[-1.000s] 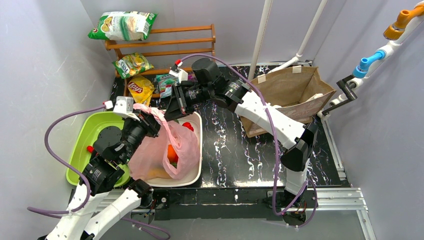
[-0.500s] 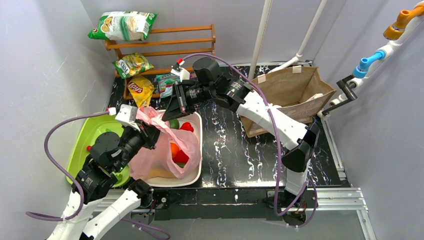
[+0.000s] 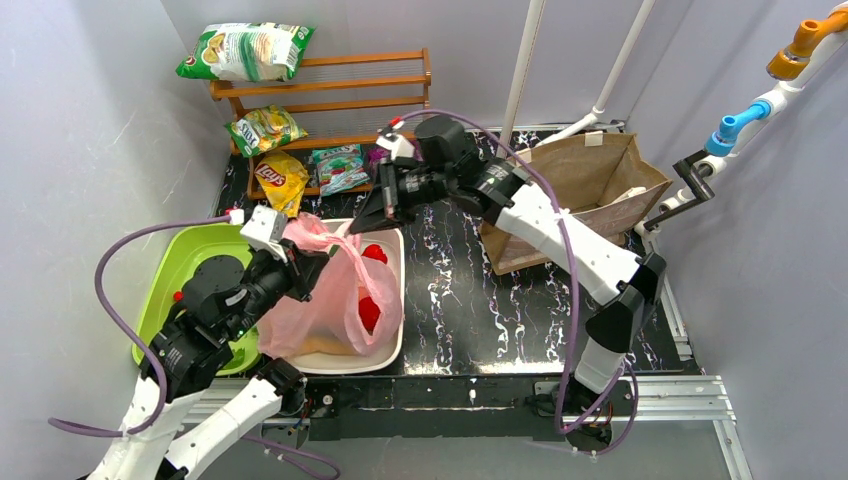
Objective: Place the food into the grocery bag and tie it
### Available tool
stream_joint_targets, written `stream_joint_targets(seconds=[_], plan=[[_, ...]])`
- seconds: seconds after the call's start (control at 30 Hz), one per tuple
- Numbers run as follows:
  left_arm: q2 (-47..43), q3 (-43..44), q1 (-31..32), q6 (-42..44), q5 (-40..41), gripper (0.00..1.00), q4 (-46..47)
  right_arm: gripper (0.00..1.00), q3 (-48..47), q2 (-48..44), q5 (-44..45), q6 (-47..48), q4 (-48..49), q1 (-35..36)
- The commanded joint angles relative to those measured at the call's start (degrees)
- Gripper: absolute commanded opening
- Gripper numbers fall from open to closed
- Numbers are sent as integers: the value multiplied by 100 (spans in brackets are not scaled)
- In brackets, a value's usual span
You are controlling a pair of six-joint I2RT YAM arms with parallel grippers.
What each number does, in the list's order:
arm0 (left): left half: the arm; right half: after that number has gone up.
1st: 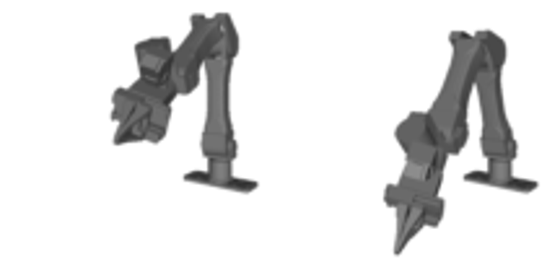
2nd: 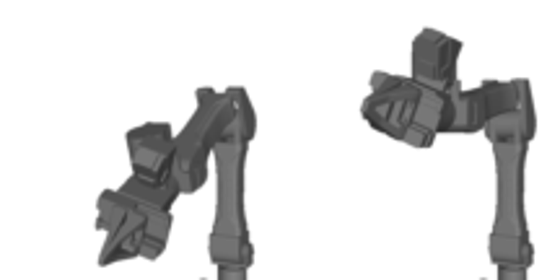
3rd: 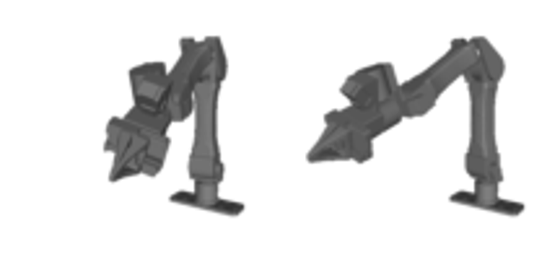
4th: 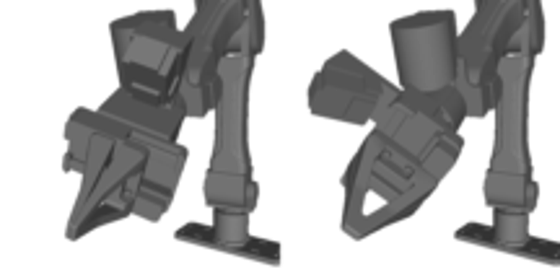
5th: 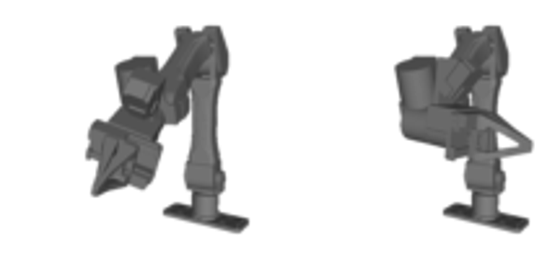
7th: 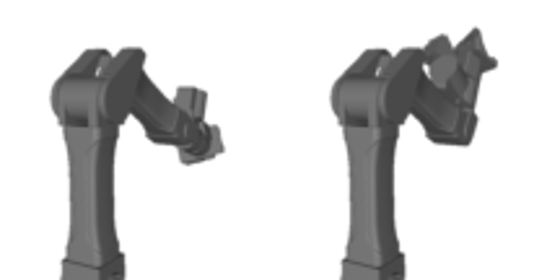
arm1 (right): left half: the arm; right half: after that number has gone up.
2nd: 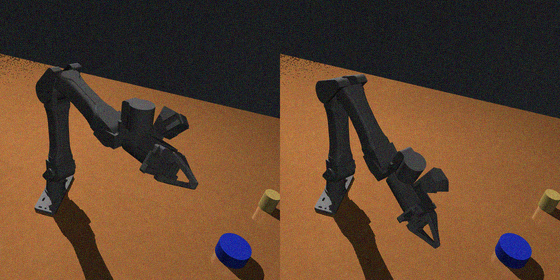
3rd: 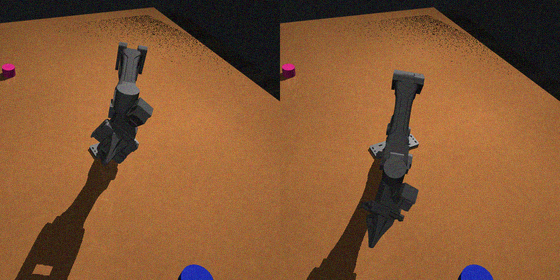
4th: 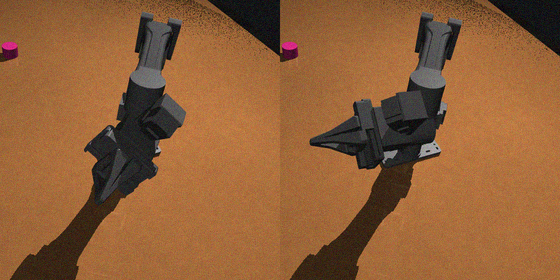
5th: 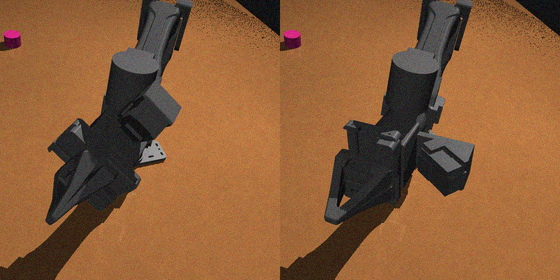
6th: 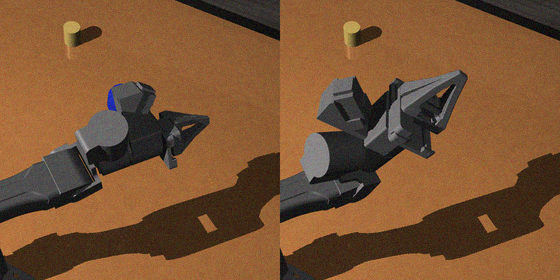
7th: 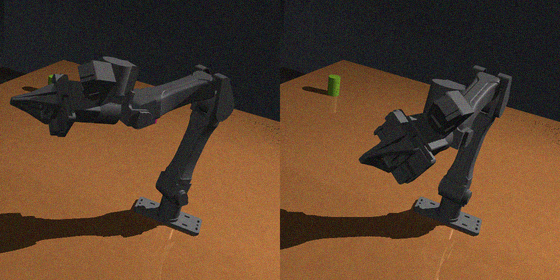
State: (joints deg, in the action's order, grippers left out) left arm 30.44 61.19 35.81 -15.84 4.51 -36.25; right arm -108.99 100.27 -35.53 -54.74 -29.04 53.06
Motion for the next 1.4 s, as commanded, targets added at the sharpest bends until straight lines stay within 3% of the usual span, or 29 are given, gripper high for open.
stream_joint_targets(seconds=[0.0, 0.4, 0.57, 0.83, 1.07, 1.2, 1.37], plan=[[-325, 302, -14, 193, 94, 0, -627, 1, 515, -563, 789, -294, 390, -765], [-232, 476, -20, 255, -124, 0, -842, 1, 458, -414, 759, -317, 361, -943], [-146, 689, -13, 252, -786, 0, -923, 1, 655, -562, 1011, -238, 143, -1123], [-617, 599, -13, -113, -1727, 0, -1467, 1, 1609, -856, 1124, -439, 642, -1843], [-1392, 370, -13, -709, -1291, 0, -2194, 1, 1779, -835, 1341, -267, 559, -1936], [-1432, 591, -13, -710, -975, 0, -2145, 1, 1402, -816, 1177, 61, 376, -1957], [-617, 986, -13, -445, -1442, 0, -1413, 1, 674, -1112, 982, 690, -98, -1959]])
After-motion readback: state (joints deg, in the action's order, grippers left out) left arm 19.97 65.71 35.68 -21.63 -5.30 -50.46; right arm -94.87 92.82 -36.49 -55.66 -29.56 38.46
